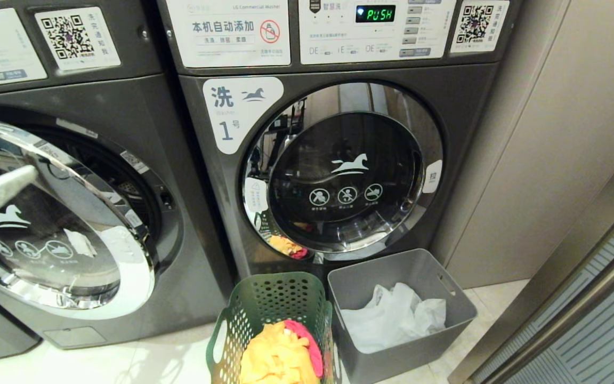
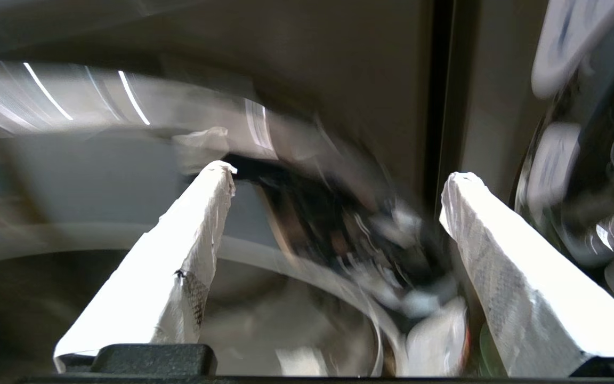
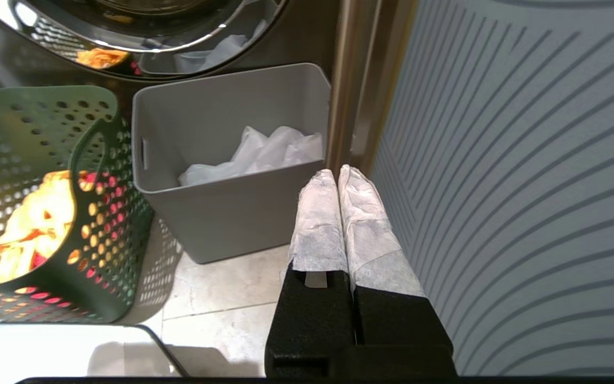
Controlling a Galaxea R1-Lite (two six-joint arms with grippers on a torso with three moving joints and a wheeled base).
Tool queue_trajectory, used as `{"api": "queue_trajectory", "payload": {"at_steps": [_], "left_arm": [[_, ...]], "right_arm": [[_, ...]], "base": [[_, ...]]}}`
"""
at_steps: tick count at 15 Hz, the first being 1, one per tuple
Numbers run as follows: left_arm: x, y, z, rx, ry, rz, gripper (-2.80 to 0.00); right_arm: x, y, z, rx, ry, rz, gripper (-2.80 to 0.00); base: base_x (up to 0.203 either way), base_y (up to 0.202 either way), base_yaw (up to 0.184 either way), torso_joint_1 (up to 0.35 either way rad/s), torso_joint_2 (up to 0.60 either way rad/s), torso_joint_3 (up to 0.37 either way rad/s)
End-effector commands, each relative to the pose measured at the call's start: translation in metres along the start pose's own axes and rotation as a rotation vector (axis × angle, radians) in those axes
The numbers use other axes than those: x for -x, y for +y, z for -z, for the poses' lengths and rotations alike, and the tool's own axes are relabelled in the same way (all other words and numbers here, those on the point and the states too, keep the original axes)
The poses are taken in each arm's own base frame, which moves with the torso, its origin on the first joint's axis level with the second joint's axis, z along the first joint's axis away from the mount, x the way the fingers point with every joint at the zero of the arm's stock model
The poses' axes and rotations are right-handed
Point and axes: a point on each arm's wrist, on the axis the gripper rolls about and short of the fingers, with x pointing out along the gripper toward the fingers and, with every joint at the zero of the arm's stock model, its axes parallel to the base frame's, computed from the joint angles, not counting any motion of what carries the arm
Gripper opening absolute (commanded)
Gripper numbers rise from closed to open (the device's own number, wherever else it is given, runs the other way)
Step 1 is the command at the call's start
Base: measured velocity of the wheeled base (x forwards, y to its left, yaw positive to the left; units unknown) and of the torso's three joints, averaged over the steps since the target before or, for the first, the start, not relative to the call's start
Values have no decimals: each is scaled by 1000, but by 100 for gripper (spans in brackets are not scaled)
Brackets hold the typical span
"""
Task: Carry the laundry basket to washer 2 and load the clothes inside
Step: Open the lid of the washing machine
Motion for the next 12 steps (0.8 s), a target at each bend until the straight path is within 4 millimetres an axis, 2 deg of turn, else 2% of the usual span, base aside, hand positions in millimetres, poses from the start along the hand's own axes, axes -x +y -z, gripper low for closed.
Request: {"api": "queue_trajectory", "payload": {"at_steps": [1,2,3,4,5,6,7,10,12], "left_arm": [[74,-53,-128,-172,-201,-219,0],[98,-74,-156,-167,-259,-307,0],[116,-95,-175,-156,-309,-374,0],[129,-112,-185,-134,-343,-428,0],[137,-121,-187,-75,-345,-488,0],[139,-122,-184,-26,-331,-530,0],[138,-116,-179,26,-310,-590,-280],[132,-103,-175,117,-205,-656,-280],[129,-94,-158,130,53,-722,-280]], "right_arm": [[0,0,0,1,1,-2,-280],[0,0,0,1,1,-3,-280],[0,0,0,1,3,-1,-280],[0,0,0,1,1,-3,-280],[0,0,0,1,2,-3,-280],[0,0,0,1,1,-3,-280],[0,0,0,1,1,-2,-280],[0,0,0,1,2,-2,-280],[0,0,0,1,1,-3,-280]], "base": [[0,0,0,0,0,0],[0,0,0,0,0,0],[0,0,0,0,0,0],[0,0,0,0,0,0],[0,0,0,0,0,0],[0,0,0,0,0,0],[0,0,0,0,0,0],[0,0,0,0,0,0],[0,0,0,0,0,0]]}}
